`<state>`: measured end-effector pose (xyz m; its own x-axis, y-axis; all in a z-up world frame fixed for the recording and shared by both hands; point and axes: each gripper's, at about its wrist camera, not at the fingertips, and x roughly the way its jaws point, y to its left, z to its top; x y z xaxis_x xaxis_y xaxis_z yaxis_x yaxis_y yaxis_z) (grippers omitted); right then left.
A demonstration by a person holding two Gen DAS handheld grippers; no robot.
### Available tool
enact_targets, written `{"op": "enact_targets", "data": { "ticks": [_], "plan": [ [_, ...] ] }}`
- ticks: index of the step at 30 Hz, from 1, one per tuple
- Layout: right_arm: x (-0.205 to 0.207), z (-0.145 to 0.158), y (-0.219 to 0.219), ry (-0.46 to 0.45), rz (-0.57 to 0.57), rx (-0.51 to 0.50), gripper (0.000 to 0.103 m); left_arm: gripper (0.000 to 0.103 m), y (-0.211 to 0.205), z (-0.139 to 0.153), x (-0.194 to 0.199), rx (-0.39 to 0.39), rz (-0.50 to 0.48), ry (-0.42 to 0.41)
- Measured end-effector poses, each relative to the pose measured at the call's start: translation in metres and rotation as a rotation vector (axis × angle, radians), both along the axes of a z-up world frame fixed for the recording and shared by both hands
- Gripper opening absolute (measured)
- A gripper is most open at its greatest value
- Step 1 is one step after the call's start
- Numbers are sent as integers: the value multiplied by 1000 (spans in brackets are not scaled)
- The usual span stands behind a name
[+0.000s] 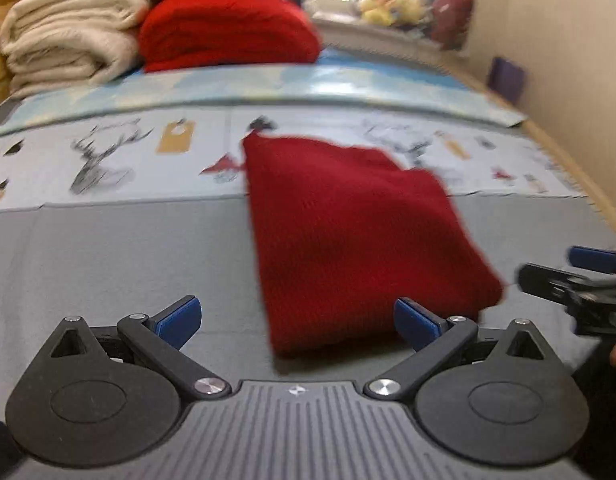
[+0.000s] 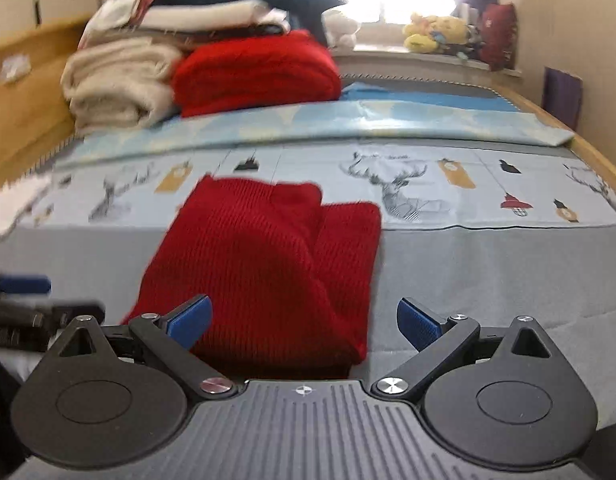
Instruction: Fold small clothes
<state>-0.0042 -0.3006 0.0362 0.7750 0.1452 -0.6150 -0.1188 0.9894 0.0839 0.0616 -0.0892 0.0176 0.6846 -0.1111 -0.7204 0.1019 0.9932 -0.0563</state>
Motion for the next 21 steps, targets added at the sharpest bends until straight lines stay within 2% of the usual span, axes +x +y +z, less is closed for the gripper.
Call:
{"op": "enact_targets", "data": {
  "ticks": [4, 9, 21],
  "plan": [
    [4, -4, 6, 32, -3, -8, 99, 102, 4, -4, 8, -12, 45, 38],
    [10, -8, 10, 55, -1, -7, 99, 102, 3, -4, 15, -32, 30, 53],
    [15, -11, 16, 68, 34, -21, 99, 102, -5, -3, 21, -31, 11, 31]
  ]
}}
